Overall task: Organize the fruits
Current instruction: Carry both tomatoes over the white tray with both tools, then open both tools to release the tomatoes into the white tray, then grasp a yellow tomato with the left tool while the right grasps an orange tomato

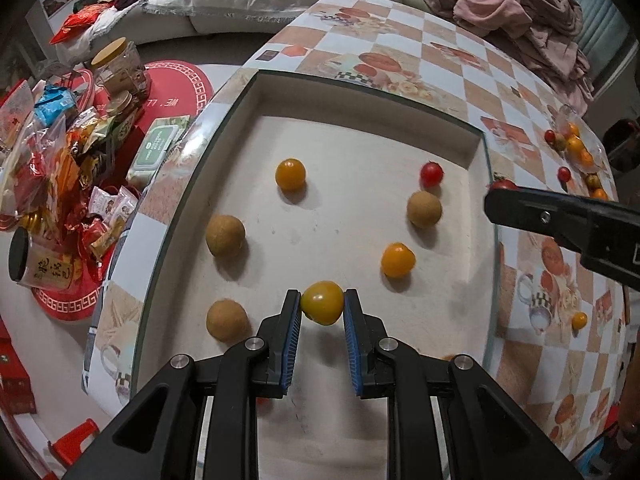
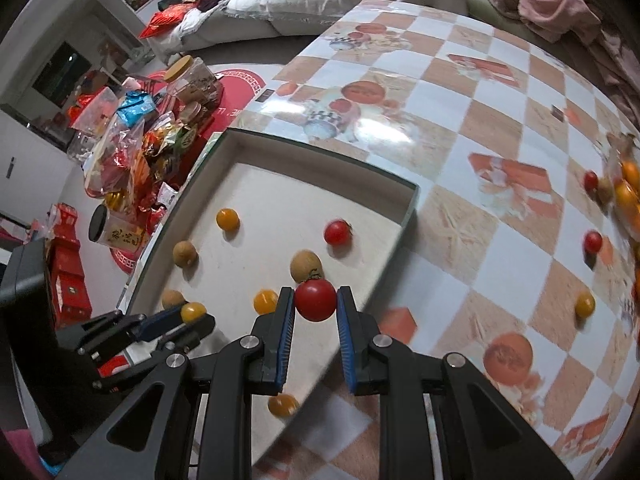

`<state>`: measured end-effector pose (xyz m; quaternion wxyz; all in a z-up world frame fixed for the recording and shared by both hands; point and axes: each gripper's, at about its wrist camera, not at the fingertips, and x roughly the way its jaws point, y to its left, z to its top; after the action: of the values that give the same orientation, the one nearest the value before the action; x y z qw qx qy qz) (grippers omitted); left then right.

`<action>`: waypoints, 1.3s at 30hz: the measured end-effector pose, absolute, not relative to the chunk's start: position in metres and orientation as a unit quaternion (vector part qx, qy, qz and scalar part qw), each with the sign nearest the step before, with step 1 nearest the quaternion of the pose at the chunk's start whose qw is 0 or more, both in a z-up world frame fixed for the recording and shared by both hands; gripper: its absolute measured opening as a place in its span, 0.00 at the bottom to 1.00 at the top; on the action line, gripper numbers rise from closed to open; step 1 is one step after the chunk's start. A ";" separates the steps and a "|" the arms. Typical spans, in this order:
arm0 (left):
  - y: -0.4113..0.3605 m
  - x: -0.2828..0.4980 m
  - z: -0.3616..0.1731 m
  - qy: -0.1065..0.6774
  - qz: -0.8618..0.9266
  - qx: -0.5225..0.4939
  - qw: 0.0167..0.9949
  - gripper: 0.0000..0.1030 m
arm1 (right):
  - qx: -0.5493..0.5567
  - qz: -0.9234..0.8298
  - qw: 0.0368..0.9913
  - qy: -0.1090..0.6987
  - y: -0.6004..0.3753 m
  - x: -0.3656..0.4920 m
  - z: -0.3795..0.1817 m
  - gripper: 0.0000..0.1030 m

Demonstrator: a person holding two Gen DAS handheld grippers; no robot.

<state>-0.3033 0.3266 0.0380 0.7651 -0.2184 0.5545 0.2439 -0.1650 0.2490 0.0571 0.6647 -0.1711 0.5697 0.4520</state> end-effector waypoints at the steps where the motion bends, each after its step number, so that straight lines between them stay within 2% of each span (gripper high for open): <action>1: 0.329 -0.302 0.036 0.555 0.246 -0.218 0.764 0.22 | -0.172 0.453 0.664 0.570 0.253 -0.165 0.056 0.23; 26: 0.335 -0.287 0.019 0.571 0.251 -0.184 0.760 0.22 | -0.227 0.448 0.647 0.574 0.334 -0.158 0.005 0.23; 27: 0.335 -0.287 0.019 0.572 0.252 -0.182 0.759 0.25 | -0.230 0.449 0.647 0.573 0.335 -0.159 0.004 0.23; 30: 0.333 -0.288 0.023 0.569 0.263 -0.171 0.761 0.63 | -0.236 0.451 0.645 0.571 0.336 -0.160 0.005 0.24; 31: 0.332 -0.288 0.025 0.563 0.265 -0.167 0.765 0.63 | -0.234 0.451 0.642 0.574 0.336 -0.159 0.005 0.25; 32: 0.330 -0.288 0.027 0.561 0.261 -0.163 0.768 0.63 | -0.229 0.452 0.639 0.578 0.336 -0.157 0.005 0.28; 34: 0.328 -0.288 0.029 0.565 0.257 -0.156 0.768 0.63 | -0.224 0.452 0.640 0.579 0.336 -0.157 0.006 0.39; 36: 0.327 -0.288 0.030 0.566 0.254 -0.152 0.769 0.63 | -0.216 0.455 0.643 0.577 0.334 -0.156 0.010 0.56; 39: 0.327 -0.290 0.031 0.570 0.251 -0.150 0.768 0.63 | -0.202 0.461 0.645 0.575 0.329 -0.155 0.018 0.69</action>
<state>-0.2904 0.3268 0.0307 0.7681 -0.1500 0.5695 0.2514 -0.1553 0.3288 0.0180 0.6449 -0.2018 0.5749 0.4614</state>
